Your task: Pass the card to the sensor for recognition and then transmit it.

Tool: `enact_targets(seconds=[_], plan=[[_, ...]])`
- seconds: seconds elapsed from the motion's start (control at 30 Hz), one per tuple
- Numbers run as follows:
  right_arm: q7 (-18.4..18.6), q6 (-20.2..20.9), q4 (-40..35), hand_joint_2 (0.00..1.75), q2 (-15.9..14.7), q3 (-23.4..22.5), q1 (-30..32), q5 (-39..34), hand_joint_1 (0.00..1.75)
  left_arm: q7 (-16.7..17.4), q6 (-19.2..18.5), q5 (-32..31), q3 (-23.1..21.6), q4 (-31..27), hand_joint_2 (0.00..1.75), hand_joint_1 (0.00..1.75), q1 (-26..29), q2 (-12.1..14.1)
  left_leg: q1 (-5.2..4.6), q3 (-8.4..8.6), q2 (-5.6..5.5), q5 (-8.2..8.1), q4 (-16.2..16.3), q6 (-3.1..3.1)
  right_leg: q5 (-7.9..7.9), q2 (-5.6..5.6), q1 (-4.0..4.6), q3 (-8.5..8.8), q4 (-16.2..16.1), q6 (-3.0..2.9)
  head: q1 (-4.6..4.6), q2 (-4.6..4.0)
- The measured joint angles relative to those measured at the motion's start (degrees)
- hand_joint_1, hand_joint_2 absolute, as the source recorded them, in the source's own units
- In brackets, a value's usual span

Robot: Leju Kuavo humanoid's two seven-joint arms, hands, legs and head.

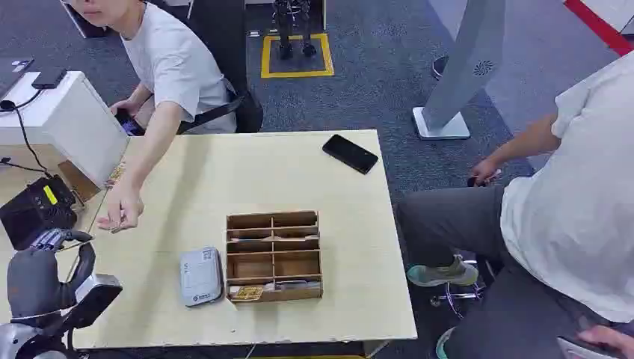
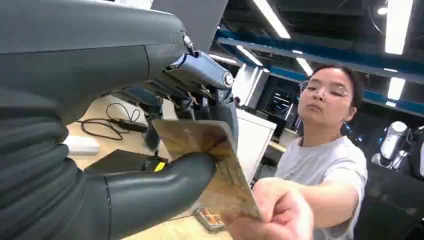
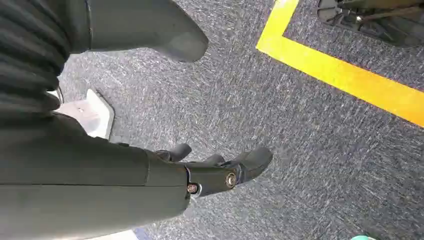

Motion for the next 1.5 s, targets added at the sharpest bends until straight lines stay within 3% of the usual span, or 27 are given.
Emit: enact_targets(seconds=[0.23, 0.33, 0.47, 1.23, 1.3, 1.37, 1.43, 1.5], plan=[[-0.20, 0.00, 0.09, 1.75, 0.00, 0.00, 0.00, 0.00, 0.00, -2.08, -0.15, 2.10, 0.02, 0.00, 1.75, 1.75, 0.00, -0.13, 0.00, -0.01, 0.00, 0.00, 0.00, 0.00, 0.00, 0.00, 0.00, 0.00, 0.00, 0.00, 0.00, 0.00], [-0.33, 0.00, 0.09, 1.75, 0.00, 0.02, 0.00, 0.02, 0.00, -4.98, -1.83, 8.20, 0.33, 0.00, 1.75, 1.75, 0.01, -0.48, 0.00, -0.01, 0.00, 0.00, 0.00, 0.00, 0.00, 0.00, 0.00, 0.00, 0.00, 0.00, 0.00, 0.00], [-0.18, -0.24, 0.09, 1.75, 0.02, 0.00, -0.01, -0.37, 0.00, -4.88, -7.49, 19.95, 1.03, -0.85, 1.75, 1.75, 0.02, -1.92, 0.00, -0.01, -0.01, 0.00, 0.00, 0.00, 0.00, -0.01, 0.00, 0.00, 0.00, 0.00, 0.00, 0.00], [-0.04, -0.28, 0.09, 1.75, 0.07, 0.00, -0.01, -0.50, 0.00, -4.57, -9.28, 22.02, 1.73, -2.30, 1.75, 1.75, 0.02, -4.02, 0.00, -0.01, -0.01, 0.00, 0.00, 0.00, 0.00, -0.01, 0.00, 0.00, 0.00, 0.00, 0.00, 0.00], [0.20, -0.37, 0.09, 1.75, 0.07, 0.00, -0.01, -0.81, 0.00, -3.28, -12.73, 26.57, 1.73, -2.76, 1.75, 1.75, 0.32, -4.20, 0.00, -0.02, -0.01, 0.00, 0.00, 0.00, 0.00, -0.01, 0.00, 0.01, 0.00, 0.00, 0.00, 0.00], [0.41, -0.48, 0.11, 1.75, 0.09, 0.00, 0.03, -1.25, 0.00, -0.78, -18.41, 35.97, 1.73, -4.44, 1.75, 1.75, 1.41, -4.81, 0.00, -0.02, 0.01, -0.01, 0.00, 0.01, 0.00, 0.02, 0.00, 0.00, 0.00, 0.00, 0.02, 0.00], [0.59, -0.57, 0.11, 1.75, 0.11, -0.02, 0.13, -1.60, 0.00, 1.04, -21.64, 42.69, 1.66, -6.11, 1.75, 1.75, 3.05, -5.59, -0.01, -0.03, 0.02, -0.02, 0.01, 0.01, -0.01, 0.03, -0.01, -0.02, -0.01, 0.01, 0.02, 0.00], [0.81, -0.87, 0.11, 1.75, 0.13, -0.04, 0.32, -1.66, 0.00, 3.08, -22.01, 45.86, 1.31, -7.94, 1.75, 1.75, 4.94, -6.25, -0.01, -0.03, 0.02, -0.03, 0.01, 0.02, -0.02, 0.03, -0.01, -0.04, -0.02, 0.02, 0.00, 0.00]])
